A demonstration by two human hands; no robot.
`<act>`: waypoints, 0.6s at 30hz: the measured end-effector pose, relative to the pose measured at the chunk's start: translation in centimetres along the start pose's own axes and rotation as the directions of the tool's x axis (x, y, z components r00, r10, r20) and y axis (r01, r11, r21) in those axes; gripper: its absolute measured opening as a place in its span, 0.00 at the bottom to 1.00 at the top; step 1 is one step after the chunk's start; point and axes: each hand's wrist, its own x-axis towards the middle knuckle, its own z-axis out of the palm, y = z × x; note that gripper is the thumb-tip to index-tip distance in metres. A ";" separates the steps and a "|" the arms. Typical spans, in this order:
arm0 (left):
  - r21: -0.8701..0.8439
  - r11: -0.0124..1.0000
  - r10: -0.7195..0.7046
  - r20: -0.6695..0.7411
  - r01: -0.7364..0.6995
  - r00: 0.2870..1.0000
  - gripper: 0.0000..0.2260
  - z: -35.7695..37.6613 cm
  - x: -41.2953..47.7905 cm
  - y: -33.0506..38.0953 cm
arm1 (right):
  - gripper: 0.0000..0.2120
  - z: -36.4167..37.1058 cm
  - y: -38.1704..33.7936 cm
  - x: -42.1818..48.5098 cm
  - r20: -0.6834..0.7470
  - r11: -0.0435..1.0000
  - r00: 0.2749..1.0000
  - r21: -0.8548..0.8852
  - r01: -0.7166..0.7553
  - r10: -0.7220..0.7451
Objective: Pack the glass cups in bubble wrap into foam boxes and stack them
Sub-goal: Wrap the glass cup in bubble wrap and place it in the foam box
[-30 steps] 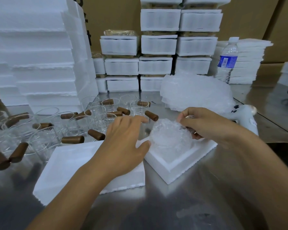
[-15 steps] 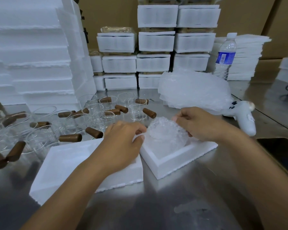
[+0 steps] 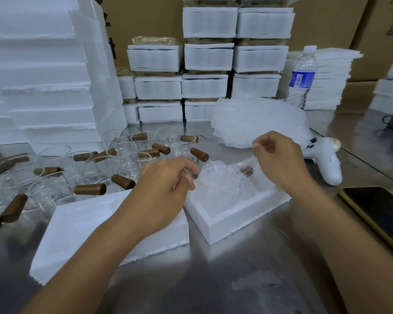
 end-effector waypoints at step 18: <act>-0.120 0.990 -0.052 0.167 0.073 0.985 0.11 -2.7 0.1 -0.8 | 0.20 -2.1 1.5 0.7 0.319 0.961 0.919 -0.222 -0.163 0.230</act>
